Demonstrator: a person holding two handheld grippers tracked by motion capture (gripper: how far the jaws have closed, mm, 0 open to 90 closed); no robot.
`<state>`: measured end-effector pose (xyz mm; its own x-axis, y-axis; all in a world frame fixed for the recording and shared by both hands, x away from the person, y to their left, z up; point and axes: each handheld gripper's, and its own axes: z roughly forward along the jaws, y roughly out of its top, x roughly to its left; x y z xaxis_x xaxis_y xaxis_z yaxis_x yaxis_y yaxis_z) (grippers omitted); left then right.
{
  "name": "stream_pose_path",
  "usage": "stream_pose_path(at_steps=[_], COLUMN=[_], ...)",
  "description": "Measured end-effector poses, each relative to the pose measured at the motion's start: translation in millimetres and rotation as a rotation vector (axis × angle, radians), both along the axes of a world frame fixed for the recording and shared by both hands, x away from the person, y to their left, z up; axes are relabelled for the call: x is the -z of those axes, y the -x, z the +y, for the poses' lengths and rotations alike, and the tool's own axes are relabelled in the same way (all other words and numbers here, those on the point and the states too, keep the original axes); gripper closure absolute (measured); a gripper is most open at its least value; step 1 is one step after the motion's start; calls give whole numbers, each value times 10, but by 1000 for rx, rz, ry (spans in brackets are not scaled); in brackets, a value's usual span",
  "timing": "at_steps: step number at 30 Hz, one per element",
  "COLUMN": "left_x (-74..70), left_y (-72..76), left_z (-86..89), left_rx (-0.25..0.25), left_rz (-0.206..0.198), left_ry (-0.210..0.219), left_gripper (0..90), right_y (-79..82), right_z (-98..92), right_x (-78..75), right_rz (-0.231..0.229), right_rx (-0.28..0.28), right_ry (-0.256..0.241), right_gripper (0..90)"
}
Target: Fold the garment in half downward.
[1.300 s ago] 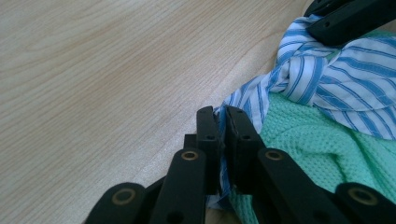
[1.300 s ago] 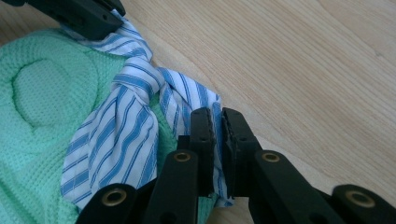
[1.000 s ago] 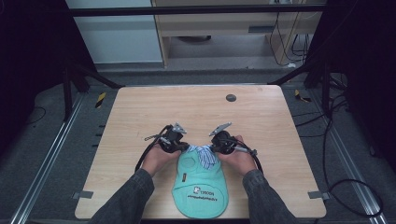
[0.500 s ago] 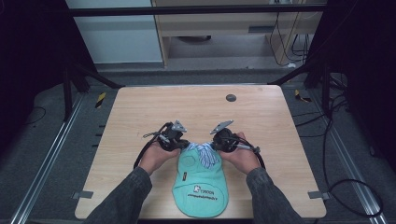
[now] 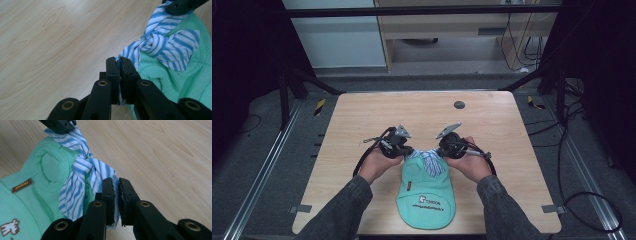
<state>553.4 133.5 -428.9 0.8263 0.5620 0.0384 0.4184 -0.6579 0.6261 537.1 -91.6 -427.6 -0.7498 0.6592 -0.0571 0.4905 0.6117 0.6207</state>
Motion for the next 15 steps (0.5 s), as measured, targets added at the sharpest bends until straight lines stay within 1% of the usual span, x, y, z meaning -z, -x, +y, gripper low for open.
stream_pose_path(at_steps=[3,5,8,15], left_x=[-50,-66,-104,-186], left_y=[-14,-18,-39,-96], left_z=[-2,-4,-9,-17], left_rx=[4,4,12,13], left_rz=[-8,-13,-18,-33], left_ry=[3,5,1,0], left_gripper=[862,861,862,864], right_y=[-24,-28,-40,-78], right_z=[-15,-15,-25,-34], right_x=[-59,-65,-115,-162], right_rz=[0,0,-12,-20], right_rx=[3,-1,-5,1], right_ry=[-6,-7,-5,-3], right_gripper=[836,836,837,837])
